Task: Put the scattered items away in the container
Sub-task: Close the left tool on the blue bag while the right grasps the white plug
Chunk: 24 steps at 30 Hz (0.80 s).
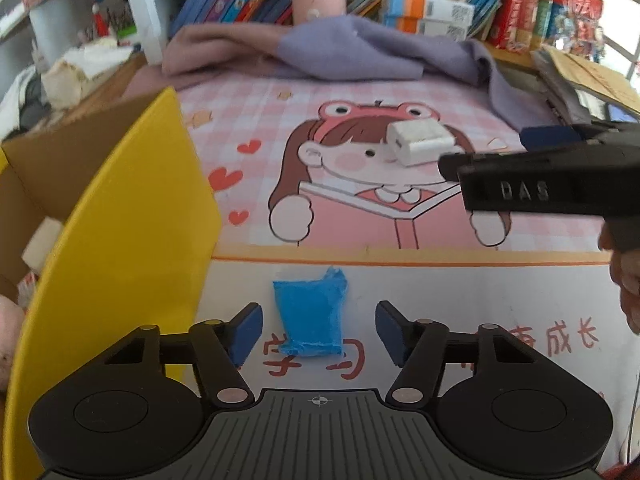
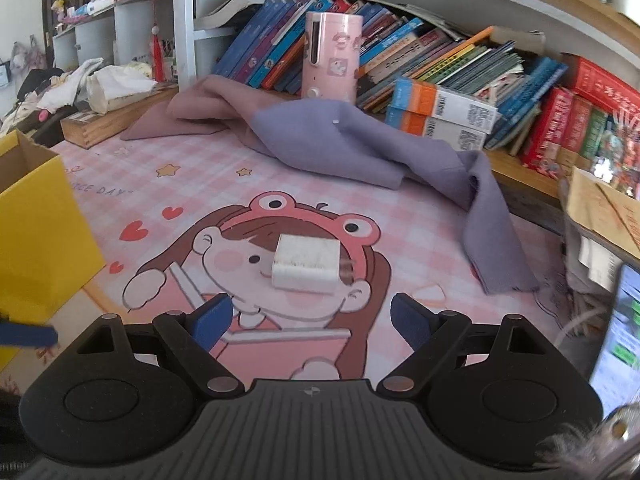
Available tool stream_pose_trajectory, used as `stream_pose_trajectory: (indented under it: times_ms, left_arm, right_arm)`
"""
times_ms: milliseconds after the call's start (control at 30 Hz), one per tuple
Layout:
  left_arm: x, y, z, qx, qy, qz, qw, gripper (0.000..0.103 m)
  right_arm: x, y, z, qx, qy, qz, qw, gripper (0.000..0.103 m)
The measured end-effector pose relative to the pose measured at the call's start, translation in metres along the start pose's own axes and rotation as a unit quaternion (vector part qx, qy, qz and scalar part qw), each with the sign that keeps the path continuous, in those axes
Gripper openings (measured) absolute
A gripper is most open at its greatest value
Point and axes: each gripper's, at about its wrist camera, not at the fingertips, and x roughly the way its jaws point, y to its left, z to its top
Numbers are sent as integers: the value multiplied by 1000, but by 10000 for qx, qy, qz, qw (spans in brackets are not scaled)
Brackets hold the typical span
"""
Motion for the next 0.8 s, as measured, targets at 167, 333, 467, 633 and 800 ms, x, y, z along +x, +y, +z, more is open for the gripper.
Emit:
stream_pose_trajectory:
  times_ms: [167, 333, 467, 633, 800]
  left_arm:
    - [10, 7, 1, -199, 209, 8, 9996, 52]
    - [13, 9, 1, -261, 175, 24, 9995, 44]
    - [14, 11, 3, -308, 140, 61, 9994, 36]
    - [13, 12, 2, -309, 145, -20, 9994, 33]
    - [11, 8, 4, -176, 69, -65, 9998, 32]
  right_arm:
    - [24, 1, 12, -101, 30, 113, 9999, 88]
    - [50, 2, 22, -79, 83, 161, 9998, 88]
    - [70, 0, 25, 61, 227, 133, 9996, 88]
    - [85, 1, 21, 105, 411, 70, 9991, 87]
    - [88, -5, 15, 256, 395, 107, 9988, 75]
